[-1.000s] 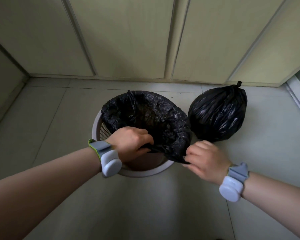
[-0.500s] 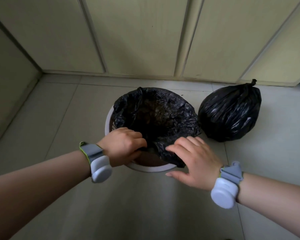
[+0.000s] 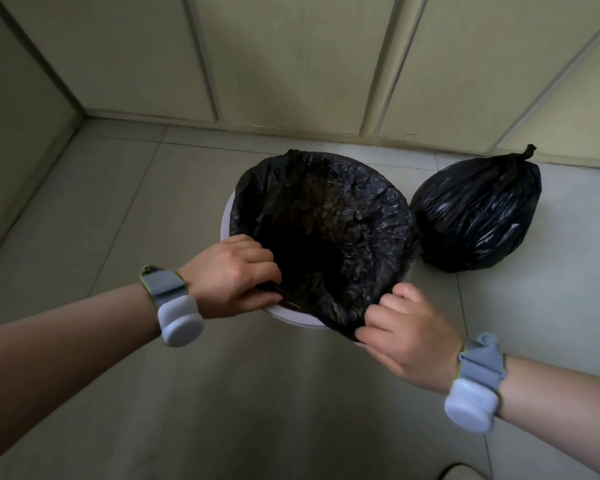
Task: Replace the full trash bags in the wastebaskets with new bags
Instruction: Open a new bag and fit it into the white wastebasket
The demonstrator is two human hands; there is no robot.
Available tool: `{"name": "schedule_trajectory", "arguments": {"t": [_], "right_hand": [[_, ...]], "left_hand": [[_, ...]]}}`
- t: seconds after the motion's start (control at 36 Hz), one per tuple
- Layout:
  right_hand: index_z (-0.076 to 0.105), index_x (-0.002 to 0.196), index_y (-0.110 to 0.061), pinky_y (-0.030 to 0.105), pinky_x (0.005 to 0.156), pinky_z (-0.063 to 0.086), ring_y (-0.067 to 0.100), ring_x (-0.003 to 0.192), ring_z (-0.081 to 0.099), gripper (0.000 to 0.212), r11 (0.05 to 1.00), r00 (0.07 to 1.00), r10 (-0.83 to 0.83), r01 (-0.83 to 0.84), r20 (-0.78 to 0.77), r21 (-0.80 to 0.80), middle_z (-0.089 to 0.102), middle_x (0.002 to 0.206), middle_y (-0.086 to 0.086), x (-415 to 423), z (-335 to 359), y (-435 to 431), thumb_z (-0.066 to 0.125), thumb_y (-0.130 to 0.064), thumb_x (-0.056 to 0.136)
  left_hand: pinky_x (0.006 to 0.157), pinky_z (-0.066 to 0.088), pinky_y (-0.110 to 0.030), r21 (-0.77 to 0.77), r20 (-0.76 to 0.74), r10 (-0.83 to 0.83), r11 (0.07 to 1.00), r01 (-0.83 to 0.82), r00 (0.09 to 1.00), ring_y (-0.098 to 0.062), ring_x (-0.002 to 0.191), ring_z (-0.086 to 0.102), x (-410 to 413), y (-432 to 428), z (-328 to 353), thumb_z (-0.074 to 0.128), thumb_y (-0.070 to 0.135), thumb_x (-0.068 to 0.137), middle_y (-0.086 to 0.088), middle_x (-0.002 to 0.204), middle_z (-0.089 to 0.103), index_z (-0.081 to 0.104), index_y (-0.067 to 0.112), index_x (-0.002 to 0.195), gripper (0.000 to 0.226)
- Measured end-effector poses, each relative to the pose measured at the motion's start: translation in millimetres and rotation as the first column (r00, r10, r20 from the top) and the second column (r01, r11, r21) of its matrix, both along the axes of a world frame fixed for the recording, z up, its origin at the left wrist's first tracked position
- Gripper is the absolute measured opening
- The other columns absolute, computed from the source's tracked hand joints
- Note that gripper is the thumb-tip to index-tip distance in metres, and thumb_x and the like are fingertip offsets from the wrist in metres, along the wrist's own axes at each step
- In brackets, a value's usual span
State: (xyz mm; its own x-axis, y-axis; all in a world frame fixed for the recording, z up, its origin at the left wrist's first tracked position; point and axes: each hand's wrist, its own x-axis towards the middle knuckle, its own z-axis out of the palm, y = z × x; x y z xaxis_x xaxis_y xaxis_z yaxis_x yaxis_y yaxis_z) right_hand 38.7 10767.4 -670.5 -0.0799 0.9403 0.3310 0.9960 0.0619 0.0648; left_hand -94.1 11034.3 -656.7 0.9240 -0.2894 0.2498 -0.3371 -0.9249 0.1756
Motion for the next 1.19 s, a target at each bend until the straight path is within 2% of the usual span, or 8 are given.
{"name": "schedule_trajectory", "arguments": {"t": [0.11,0.31,0.61,0.69,0.81,0.94,1.06,1.19], "right_hand": [[0.067,0.077,-0.018,0.034,0.067,0.031,0.021,0.058,0.040,0.016,1.000,1.000,0.007,-0.007,0.028,-0.001,0.046,0.062,-0.001,-5,-5,0,0.056,-0.024,0.086],[0.070,0.083,-0.017,0.034,0.068,0.030,0.022,0.054,0.044,0.011,0.999,0.996,-0.026,0.028,0.080,-0.033,0.048,0.060,-0.002,-6,-7,3,0.067,-0.016,0.072],[0.072,0.086,-0.016,0.034,0.070,0.032,0.022,0.056,0.049,0.021,0.993,0.987,-0.075,0.087,0.141,-0.084,0.053,0.061,-0.002,-8,-14,6,0.053,-0.014,0.077],[0.068,0.096,-0.013,0.034,0.065,0.029,0.024,0.061,0.050,0.023,0.997,0.996,-0.029,0.035,0.079,-0.073,0.060,0.080,0.002,-12,-10,6,0.052,-0.024,0.086],[0.059,0.105,-0.015,0.035,0.062,0.032,0.024,0.069,0.047,0.024,0.998,0.999,0.051,-0.050,-0.017,0.025,0.051,0.102,0.005,-8,2,-1,0.055,-0.032,0.089],[0.060,0.101,-0.013,0.036,0.061,0.042,0.027,0.068,0.053,0.023,0.993,0.987,0.099,-0.089,-0.129,0.075,0.059,0.090,0.007,-8,23,26,0.060,-0.031,0.087],[0.065,0.100,-0.013,0.034,0.064,0.046,0.025,0.074,0.055,0.033,0.996,0.986,0.082,-0.085,-0.147,-0.019,0.061,0.091,0.006,-18,35,69,0.057,-0.042,0.086],[0.063,0.091,-0.017,0.029,0.051,0.049,0.021,0.067,0.058,0.033,0.992,0.978,0.033,-0.058,-0.204,-0.115,0.057,0.083,0.001,-37,20,94,0.048,-0.045,0.080]], "left_hand": [[0.075,0.043,-0.030,-0.047,0.078,-0.030,0.998,0.034,0.997,-0.023,0.074,0.050,-9,4,-6,0.053,0.042,0.090,-0.006,0.079,0.058,0.058,0.015,0.092,0.027],[0.076,0.037,-0.034,0.059,0.203,0.010,0.998,-0.022,0.979,-0.023,0.077,0.045,-20,18,-9,0.040,0.042,0.096,-0.006,0.076,0.060,0.050,0.019,0.089,0.026],[0.074,0.044,-0.034,-0.031,0.189,0.063,0.998,-0.058,0.980,-0.026,0.080,0.048,-26,30,-22,0.046,0.037,0.094,-0.010,0.082,0.058,0.049,0.017,0.089,0.021],[0.075,0.045,-0.032,-0.056,0.178,0.080,0.996,-0.071,0.981,-0.026,0.081,0.048,-31,37,-21,0.046,0.036,0.095,-0.009,0.087,0.055,0.050,0.015,0.091,0.022],[0.075,0.045,-0.032,-0.070,0.173,0.083,0.995,-0.071,0.981,-0.026,0.082,0.049,-28,36,-20,0.045,0.037,0.095,-0.008,0.090,0.054,0.051,0.015,0.093,0.023],[0.076,0.044,-0.030,-0.093,0.176,0.094,0.993,-0.078,0.980,-0.025,0.082,0.048,-27,34,-20,0.044,0.037,0.095,-0.013,0.085,0.059,0.052,0.015,0.091,0.024],[0.076,0.045,-0.031,-0.108,0.156,0.101,0.991,-0.084,0.983,-0.025,0.084,0.049,-28,37,-21,0.045,0.037,0.095,-0.013,0.088,0.058,0.053,0.014,0.091,0.025],[0.078,0.044,-0.035,-0.021,0.185,0.130,0.992,-0.128,0.974,-0.027,0.086,0.049,-34,43,-24,0.045,0.041,0.094,-0.011,0.091,0.059,0.053,0.015,0.090,0.027]]}}
